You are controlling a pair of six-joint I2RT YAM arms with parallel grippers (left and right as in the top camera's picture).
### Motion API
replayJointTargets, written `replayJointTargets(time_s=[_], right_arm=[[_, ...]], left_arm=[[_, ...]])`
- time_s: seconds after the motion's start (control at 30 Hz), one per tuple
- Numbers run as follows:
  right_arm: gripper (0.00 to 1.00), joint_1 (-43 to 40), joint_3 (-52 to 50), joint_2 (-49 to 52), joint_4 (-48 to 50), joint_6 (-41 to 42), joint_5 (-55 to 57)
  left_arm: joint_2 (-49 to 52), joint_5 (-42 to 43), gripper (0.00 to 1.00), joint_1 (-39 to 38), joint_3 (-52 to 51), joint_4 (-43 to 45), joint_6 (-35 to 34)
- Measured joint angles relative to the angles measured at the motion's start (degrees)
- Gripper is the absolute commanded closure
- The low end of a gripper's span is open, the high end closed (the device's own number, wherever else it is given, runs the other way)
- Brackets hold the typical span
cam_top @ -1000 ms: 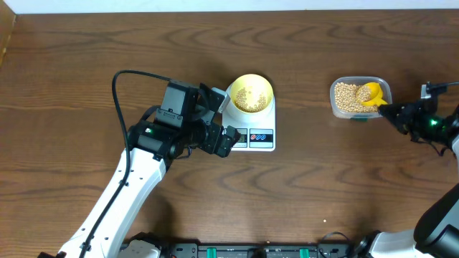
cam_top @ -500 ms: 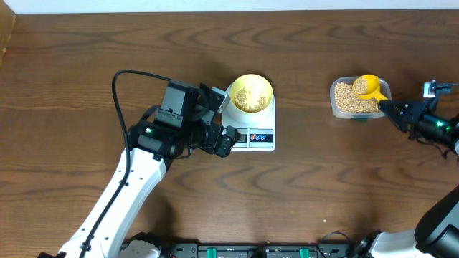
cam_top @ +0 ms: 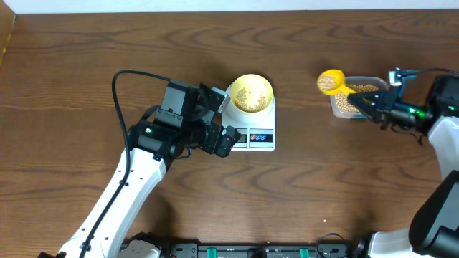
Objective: Scoop item into bowl and weigh 50g on scale
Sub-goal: 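Lift the filled scoop and carry it leftward over the yellow bowl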
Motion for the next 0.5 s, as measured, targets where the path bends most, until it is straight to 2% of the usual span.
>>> replayJointTargets(time_s=[0.27,0.5], right_arm=[[0.99,9.3,-0.1,0.0,13.3,12.2,0.2],[0.99,17.3,-0.1,0.0,21.5,20.8,5.5]], left_arm=[[0.0,0.0,0.02,0.0,0.0,0.0,0.0],[0.0,0.0,0.02,0.0,0.0,0.0,0.0]])
